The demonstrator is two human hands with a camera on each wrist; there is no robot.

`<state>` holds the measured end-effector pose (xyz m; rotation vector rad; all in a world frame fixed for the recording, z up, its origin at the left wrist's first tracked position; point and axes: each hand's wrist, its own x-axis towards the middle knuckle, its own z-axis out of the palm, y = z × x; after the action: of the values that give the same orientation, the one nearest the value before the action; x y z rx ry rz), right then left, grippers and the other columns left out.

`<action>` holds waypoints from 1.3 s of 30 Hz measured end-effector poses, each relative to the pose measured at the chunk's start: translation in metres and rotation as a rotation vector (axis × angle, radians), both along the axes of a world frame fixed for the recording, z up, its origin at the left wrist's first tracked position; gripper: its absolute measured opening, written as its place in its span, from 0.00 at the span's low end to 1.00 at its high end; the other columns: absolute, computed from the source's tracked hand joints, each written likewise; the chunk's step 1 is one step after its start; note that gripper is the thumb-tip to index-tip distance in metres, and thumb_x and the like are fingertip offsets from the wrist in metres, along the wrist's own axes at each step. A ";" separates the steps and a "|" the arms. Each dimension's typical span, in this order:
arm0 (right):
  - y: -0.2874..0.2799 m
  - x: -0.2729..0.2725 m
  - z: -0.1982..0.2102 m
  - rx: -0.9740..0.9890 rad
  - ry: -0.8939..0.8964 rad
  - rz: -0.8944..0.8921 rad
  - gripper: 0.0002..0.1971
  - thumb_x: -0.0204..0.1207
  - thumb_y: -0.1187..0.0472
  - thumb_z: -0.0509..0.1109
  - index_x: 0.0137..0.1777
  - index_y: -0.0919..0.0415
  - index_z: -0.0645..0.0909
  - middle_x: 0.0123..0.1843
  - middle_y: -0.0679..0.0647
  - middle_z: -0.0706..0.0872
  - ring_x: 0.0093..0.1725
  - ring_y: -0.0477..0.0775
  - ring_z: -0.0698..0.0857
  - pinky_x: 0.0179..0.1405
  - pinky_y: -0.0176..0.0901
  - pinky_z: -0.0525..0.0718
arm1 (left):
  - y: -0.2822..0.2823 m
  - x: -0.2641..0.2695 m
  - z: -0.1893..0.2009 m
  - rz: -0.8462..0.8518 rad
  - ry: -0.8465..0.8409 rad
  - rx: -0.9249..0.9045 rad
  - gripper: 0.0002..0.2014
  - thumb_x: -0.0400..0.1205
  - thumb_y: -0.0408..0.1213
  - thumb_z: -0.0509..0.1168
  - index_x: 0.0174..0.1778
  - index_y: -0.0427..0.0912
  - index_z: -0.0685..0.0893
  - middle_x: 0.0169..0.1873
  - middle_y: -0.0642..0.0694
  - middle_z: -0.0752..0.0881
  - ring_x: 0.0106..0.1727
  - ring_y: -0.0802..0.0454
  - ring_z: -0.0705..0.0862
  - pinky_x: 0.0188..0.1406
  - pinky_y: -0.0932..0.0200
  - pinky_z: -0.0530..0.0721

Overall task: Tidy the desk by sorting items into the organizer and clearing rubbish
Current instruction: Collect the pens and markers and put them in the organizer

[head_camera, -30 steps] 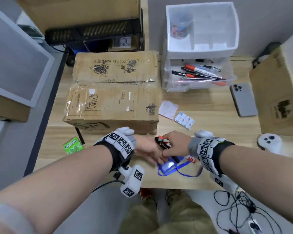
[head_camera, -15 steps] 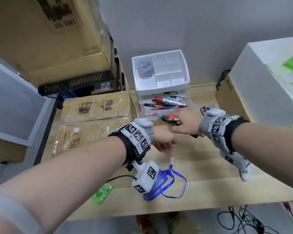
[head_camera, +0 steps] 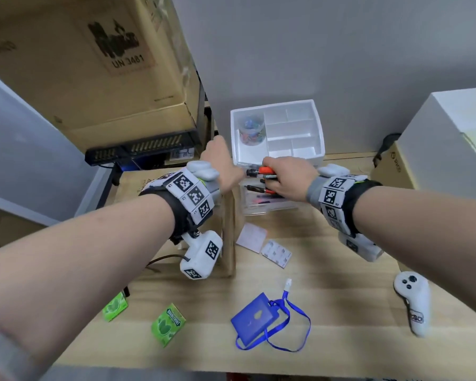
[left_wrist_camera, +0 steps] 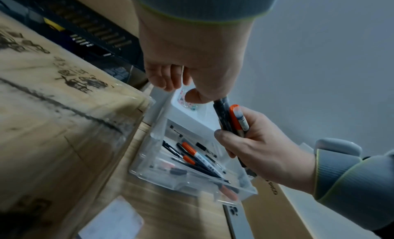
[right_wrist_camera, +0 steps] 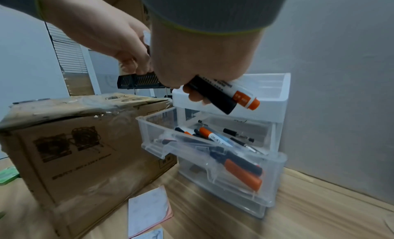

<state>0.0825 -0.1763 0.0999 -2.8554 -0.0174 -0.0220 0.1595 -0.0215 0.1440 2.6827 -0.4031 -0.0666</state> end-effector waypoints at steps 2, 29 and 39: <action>0.001 0.007 -0.010 0.007 0.005 -0.025 0.09 0.78 0.53 0.66 0.54 0.55 0.76 0.48 0.55 0.86 0.48 0.62 0.84 0.40 0.50 0.79 | 0.002 0.008 -0.008 -0.030 0.009 -0.020 0.18 0.71 0.40 0.72 0.52 0.43 0.71 0.49 0.42 0.80 0.47 0.41 0.82 0.39 0.52 0.74; 0.015 -0.045 -0.053 -0.154 0.170 0.289 0.10 0.74 0.50 0.64 0.44 0.55 0.79 0.29 0.50 0.82 0.29 0.57 0.81 0.26 0.41 0.75 | -0.025 0.046 -0.029 -0.255 -0.040 0.400 0.16 0.83 0.42 0.62 0.63 0.37 0.74 0.52 0.39 0.84 0.41 0.45 0.79 0.36 0.54 0.74; 0.008 -0.015 -0.055 0.009 0.235 0.098 0.21 0.74 0.55 0.67 0.67 0.58 0.74 0.57 0.56 0.86 0.52 0.61 0.86 0.45 0.49 0.83 | -0.037 0.058 -0.013 -0.239 0.021 0.496 0.17 0.85 0.31 0.62 0.29 0.40 0.68 0.32 0.45 0.75 0.35 0.50 0.77 0.33 0.60 0.72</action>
<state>0.0673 -0.1687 0.0453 -2.8252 -0.1076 0.3323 0.2175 -0.0587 0.1312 3.0957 -0.7892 -0.3011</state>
